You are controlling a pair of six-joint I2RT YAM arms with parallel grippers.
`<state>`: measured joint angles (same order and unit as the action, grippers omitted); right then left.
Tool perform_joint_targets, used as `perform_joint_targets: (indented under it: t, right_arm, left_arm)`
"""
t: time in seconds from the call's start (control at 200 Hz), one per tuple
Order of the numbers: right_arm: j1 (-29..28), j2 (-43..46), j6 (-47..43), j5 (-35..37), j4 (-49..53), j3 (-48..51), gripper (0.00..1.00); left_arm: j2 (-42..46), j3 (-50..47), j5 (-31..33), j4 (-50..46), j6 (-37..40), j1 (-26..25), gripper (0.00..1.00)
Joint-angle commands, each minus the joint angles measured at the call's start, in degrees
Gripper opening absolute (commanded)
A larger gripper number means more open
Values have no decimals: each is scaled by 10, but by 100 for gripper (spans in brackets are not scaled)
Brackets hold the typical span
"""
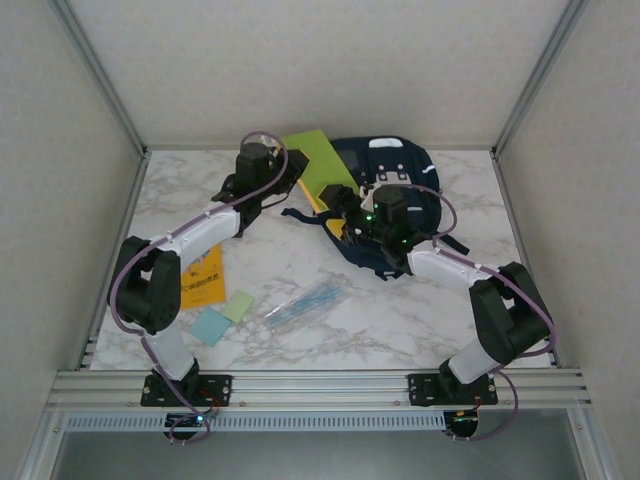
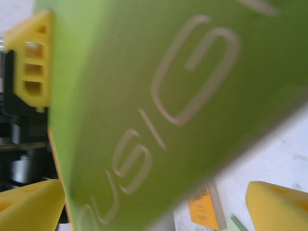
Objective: Pack books, pencil case, and school supplies into a backpack
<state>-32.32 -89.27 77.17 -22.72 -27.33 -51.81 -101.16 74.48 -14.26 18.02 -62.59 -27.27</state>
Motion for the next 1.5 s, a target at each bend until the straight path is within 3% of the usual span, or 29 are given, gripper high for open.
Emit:
perform_joint_targets:
  t: [0.0,0.18,0.225,0.255,0.31,0.34,0.445,0.646,0.866,1.026,1.196,1.497]
  right_arm:
    - [-5,0,15,37,-83,-1,86]
    - [7,12,7,61,-79,8,0]
    - [15,24,-3,64,-66,14,0]
    - [23,34,-11,65,-56,19,0]
    - [40,58,-35,66,-31,27,0]
    - [52,73,-51,69,-7,29,0]
    - [100,133,-129,79,106,30,0]
    - [229,213,-256,61,317,17,0]
    - [364,257,-340,22,450,9,0]
    - [444,288,-369,5,501,16,0]
    - [508,321,-364,-37,496,45,0]
    - [521,336,-351,-62,488,51,0]
  left_arm:
    - [15,-15,7,51,-37,-10,0]
    - [16,-23,-3,42,-35,-18,0]
    - [13,-21,-8,35,-27,-19,2]
    - [13,-19,-12,29,-17,-20,17]
    - [12,-13,-16,4,5,-23,61]
    - [12,-10,-19,-14,24,-26,75]
    - [7,20,-33,-91,113,-40,100]
    - [-23,93,-27,-237,317,-84,99]
    - [-119,240,48,-419,546,-148,93]
    - [-213,357,19,-499,622,-161,84]
    - [-318,489,37,-603,700,-181,82]
    - [-407,561,13,-666,761,-197,87]
